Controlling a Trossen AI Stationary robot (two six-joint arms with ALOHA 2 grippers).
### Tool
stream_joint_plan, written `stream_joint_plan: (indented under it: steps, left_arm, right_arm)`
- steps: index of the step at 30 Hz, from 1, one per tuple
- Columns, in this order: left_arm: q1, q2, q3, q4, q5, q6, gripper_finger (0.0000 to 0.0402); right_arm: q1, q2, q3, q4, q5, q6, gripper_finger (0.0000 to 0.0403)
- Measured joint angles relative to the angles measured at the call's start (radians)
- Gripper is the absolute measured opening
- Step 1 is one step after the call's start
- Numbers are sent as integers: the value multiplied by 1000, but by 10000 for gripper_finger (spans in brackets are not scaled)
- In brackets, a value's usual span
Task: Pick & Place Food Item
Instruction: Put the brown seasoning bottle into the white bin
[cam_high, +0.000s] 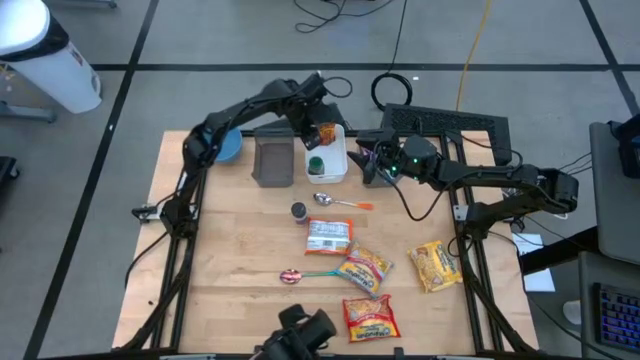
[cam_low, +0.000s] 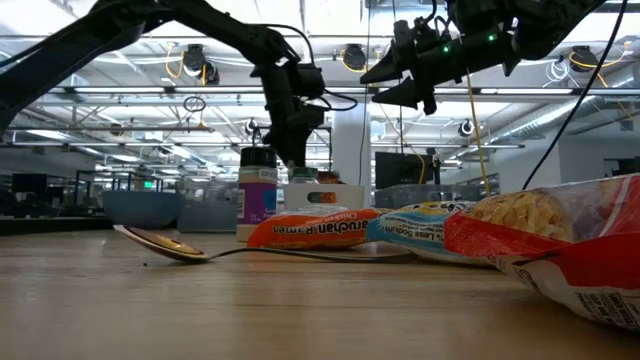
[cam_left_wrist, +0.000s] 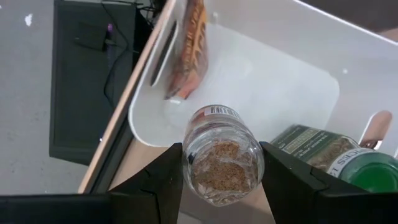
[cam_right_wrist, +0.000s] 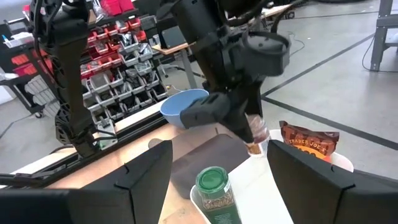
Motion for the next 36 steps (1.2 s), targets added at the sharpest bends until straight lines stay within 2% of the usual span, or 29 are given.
stream_joint_plan:
  steps: [25,36]
  left_arm:
    - [-36,40,-3,38,-7,13,187]
    - [-38,91,-5,18,-5,-17,187]
  right_arm:
    - [-1,0,0,-13,5,-24,254]
    - [-1,0,-64,42,5,35,253]
